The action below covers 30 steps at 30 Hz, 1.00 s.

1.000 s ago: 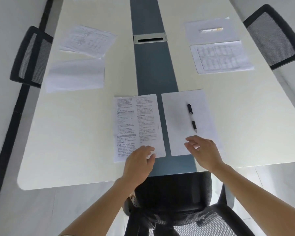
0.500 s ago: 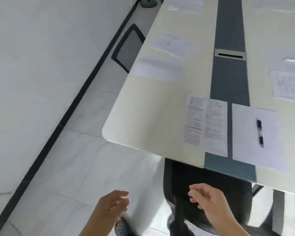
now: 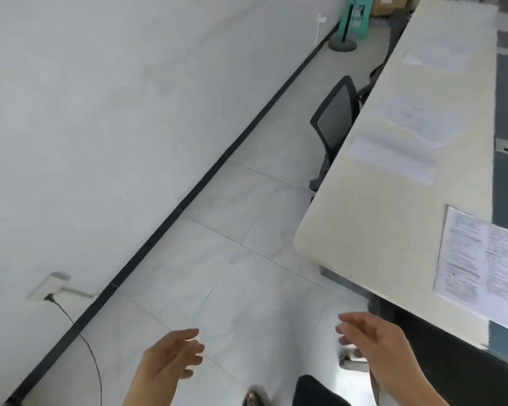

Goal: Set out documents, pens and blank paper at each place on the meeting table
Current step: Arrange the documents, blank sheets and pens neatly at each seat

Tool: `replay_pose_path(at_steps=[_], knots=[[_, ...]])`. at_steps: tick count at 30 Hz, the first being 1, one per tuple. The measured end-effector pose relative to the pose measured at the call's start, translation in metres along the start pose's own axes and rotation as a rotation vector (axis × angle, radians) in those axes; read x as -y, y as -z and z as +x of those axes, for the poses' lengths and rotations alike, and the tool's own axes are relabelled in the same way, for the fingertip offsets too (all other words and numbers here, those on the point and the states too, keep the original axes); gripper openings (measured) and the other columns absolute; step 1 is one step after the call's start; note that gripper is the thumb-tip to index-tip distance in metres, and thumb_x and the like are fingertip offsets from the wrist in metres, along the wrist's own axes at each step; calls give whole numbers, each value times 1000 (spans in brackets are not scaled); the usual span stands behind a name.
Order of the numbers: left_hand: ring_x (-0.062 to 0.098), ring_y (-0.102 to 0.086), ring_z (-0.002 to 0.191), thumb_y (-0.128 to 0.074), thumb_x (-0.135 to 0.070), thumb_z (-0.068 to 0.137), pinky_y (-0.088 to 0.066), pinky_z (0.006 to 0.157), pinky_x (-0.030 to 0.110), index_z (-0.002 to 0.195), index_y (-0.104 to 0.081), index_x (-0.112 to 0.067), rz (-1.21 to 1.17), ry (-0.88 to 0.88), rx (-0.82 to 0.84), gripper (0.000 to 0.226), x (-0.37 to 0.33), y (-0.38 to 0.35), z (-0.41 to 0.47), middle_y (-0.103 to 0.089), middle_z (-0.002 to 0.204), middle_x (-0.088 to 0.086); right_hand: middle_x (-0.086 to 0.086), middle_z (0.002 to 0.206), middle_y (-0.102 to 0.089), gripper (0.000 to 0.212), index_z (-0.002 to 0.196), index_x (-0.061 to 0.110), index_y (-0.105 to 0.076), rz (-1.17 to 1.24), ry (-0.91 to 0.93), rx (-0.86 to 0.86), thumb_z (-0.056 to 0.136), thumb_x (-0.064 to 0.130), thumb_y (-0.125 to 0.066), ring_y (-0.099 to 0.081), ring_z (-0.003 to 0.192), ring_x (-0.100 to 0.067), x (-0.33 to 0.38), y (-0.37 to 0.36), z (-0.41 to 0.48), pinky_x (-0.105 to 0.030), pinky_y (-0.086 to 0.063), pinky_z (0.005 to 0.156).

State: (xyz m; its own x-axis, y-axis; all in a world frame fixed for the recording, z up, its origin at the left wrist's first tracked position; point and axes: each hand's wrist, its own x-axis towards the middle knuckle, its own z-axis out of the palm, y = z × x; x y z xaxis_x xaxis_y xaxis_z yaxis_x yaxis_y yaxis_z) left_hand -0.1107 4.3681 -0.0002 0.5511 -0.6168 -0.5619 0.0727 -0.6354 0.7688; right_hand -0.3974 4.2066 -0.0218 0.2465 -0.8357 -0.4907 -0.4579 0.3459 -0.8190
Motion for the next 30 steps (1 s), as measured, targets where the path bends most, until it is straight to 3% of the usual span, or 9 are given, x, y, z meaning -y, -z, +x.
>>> replay_pose_path(at_steps=[7, 9, 11, 14, 16, 24, 30], knots=[[26, -72, 80, -68, -13, 86, -55, 72, 36, 97, -72, -12, -11, -10, 90, 12, -65, 13, 91, -77, 84, 8, -2, 78, -78, 12, 91, 13, -73, 95, -10, -81, 86, 3, -68, -73, 68, -14, 50, -28, 77, -30, -50, 63], [23, -72, 77, -67, -26, 71, -54, 70, 35, 98, -71, -11, 4, -25, 105, 31, -93, 15, 126, -77, 83, 7, -1, 77, -77, 12, 91, 13, -73, 110, -9, -99, 87, 4, -67, -73, 68, -13, 67, -35, 112, -30, -50, 63], [22, -72, 76, -64, -28, 68, -53, 70, 34, 99, -70, -11, 16, -47, 114, 36, -122, 18, 158, -77, 83, 7, -1, 77, -77, 12, 92, 14, -73, 117, -3, -100, 89, 4, -65, -72, 68, -13, 90, -39, 145, -30, -51, 63], [22, -72, 79, -67, -15, 86, -55, 72, 35, 100, -70, -13, 31, -123, 139, 14, -169, 27, 202, -77, 85, 7, -2, 78, -77, 11, 93, 13, -73, 130, 29, -100, 89, 5, -65, -72, 69, -14, 138, -47, 191, -29, -51, 63], [23, -73, 79, -61, -3, 89, -55, 71, 35, 100, -70, -12, 40, -148, 128, 16, -191, 35, 233, -77, 86, 7, -1, 80, -77, 12, 93, 15, -72, 131, 62, -100, 89, 6, -65, -72, 70, -13, 170, -49, 221, -27, -51, 63], [26, -72, 81, -62, -3, 88, -55, 72, 37, 99, -70, -11, 112, -123, 221, 16, -265, 68, 390, -77, 85, 6, 1, 79, -77, 12, 94, 16, -72, 164, 47, -243, 89, 8, -65, -72, 69, -11, 253, -73, 348, -30, -51, 66], [24, -72, 78, -61, -1, 89, -55, 70, 35, 97, -70, -11, 218, -238, 323, 16, -369, 90, 532, -77, 83, 7, 2, 77, -77, 12, 94, 16, -72, 286, -30, -444, 90, 7, -65, -72, 66, -10, 305, -113, 425, -29, -51, 63]])
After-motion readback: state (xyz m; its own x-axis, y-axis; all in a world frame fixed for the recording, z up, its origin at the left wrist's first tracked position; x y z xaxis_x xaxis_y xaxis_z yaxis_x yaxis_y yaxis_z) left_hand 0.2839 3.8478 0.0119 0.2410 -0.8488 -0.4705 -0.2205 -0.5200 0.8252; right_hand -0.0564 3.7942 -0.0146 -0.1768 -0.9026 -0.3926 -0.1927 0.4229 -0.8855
